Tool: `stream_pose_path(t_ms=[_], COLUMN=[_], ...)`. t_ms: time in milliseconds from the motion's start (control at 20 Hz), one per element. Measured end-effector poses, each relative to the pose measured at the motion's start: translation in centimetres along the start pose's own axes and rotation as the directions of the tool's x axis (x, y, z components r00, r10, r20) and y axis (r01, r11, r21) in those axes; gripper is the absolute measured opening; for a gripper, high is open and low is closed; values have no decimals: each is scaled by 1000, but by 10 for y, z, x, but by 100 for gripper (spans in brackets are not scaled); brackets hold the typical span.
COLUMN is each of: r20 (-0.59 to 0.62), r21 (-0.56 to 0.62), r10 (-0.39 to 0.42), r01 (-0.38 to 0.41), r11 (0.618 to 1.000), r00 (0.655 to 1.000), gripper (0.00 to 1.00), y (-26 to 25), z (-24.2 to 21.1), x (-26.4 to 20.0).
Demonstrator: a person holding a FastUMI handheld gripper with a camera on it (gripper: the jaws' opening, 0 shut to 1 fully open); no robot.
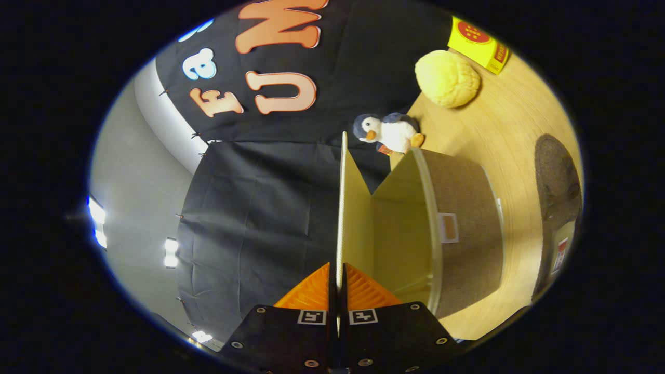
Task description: Open the storage box then place both shoes into the box .Put the left shoe in first, then the right shoe, with the right side of both shoes facing outward in a uniform manner.
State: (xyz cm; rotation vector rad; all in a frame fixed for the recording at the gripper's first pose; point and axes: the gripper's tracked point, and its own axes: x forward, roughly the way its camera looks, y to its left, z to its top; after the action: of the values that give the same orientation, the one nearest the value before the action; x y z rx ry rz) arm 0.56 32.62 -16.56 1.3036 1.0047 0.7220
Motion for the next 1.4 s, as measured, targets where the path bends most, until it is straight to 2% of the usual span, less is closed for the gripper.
stream_pose_path(t_ms=[450, 750, 950, 1050, 1100, 1200, 1250, 1400], r20=[-59, -96, -99, -107, -113, -115, -104, -46], r21=[-103, -95, -182, -231, -243, -264, -295, -384], r10=[25, 0, -40, -56, -59, -70, -83, -126], r01=[-31, -10, 22, 30, 30, 37, 49, 99], r11=[994, 995, 983, 972, 970, 964, 954, 918], r00=[998, 995, 994, 993, 992, 991, 991, 991], gripper=[3, 4, 8, 22, 35, 53, 59, 86], y=[80, 98, 103, 103, 104, 100, 94, 86], z=[-29, -64, -80, -88, -92, -93, -90, -70], x=[75, 137, 160, 171, 172, 171, 170, 161])
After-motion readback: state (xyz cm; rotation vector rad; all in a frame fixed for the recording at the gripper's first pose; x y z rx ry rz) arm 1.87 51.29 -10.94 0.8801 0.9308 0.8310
